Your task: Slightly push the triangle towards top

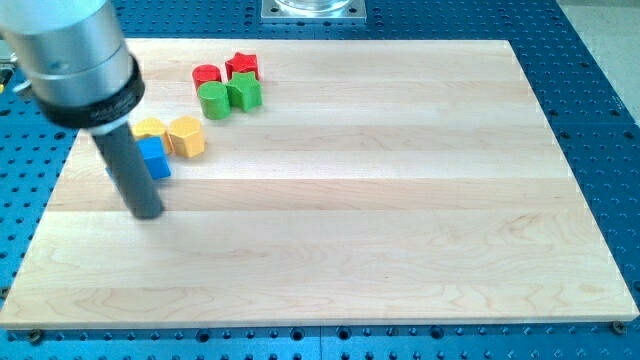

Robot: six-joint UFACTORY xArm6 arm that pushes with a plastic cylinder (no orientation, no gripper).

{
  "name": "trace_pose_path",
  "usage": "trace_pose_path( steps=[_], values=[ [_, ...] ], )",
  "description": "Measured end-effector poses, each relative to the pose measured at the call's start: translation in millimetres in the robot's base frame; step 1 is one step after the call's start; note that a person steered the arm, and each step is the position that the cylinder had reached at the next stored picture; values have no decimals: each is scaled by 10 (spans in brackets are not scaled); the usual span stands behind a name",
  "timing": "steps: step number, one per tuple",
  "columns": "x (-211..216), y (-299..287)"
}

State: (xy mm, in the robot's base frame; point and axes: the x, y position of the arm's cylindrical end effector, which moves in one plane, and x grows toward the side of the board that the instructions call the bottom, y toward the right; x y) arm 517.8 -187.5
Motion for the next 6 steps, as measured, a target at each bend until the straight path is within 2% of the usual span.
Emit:
trace_pose_path(
  steps=[1,2,4,5,6],
  values=[
    [65,-298],
    [-208,-516],
    [50,-435],
    [-132,-301],
    [-372,-669]
  ],
)
